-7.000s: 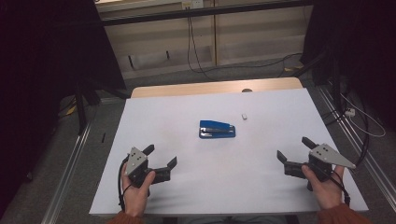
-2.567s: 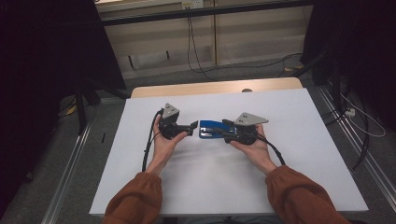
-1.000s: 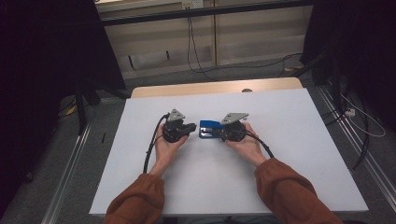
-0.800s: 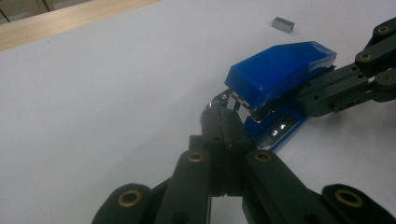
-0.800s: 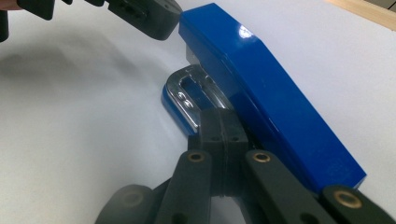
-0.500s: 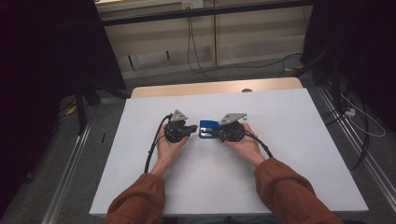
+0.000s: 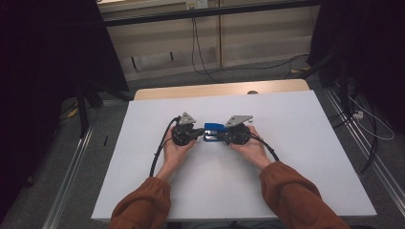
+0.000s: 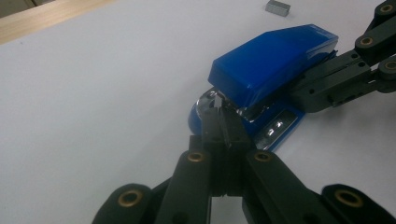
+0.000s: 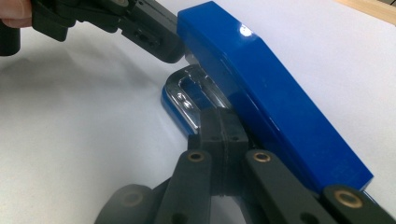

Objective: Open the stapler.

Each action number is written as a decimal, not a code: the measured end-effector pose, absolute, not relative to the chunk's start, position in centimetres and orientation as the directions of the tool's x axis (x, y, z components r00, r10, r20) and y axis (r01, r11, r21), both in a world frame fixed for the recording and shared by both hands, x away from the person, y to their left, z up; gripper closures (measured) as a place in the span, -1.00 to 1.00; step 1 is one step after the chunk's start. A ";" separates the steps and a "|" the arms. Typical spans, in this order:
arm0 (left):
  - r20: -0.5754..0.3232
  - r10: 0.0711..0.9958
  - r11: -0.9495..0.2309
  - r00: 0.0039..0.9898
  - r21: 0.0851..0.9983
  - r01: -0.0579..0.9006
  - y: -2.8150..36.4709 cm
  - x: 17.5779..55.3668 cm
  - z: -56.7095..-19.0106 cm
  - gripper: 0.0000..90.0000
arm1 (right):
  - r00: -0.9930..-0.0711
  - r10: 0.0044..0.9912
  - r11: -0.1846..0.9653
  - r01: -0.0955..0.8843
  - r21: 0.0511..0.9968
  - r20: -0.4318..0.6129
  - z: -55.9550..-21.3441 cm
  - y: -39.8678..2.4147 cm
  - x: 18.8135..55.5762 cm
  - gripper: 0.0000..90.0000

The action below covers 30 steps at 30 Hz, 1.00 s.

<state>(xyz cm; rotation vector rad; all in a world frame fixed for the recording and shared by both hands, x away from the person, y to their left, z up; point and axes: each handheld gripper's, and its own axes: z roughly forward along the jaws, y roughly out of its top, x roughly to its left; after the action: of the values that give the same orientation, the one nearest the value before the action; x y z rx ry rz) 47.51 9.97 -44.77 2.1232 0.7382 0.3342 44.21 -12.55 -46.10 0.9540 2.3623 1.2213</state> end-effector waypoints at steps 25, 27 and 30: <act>-0.022 0.612 -0.456 0.790 0.807 0.375 9.8 47.3 -44.1 1.00 | -0.728 0.685 0.412 0.416 0.811 0.026 -46.1 -12.6 44.2 1.00; -0.020 0.612 -0.456 0.791 0.808 0.373 9.8 47.3 -44.1 1.00 | -0.728 0.685 0.412 0.416 0.810 0.025 -46.1 -12.6 44.2 1.00; -0.033 0.614 -0.442 0.788 0.813 0.379 9.8 47.3 -44.0 1.00 | -0.728 0.685 0.412 0.416 0.810 0.026 -46.1 -12.6 44.2 1.00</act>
<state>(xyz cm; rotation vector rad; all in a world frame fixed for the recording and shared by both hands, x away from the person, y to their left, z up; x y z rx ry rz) 47.26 9.79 -43.99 2.0852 0.7366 0.3346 44.21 -12.57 -46.11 0.9547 2.3621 1.2230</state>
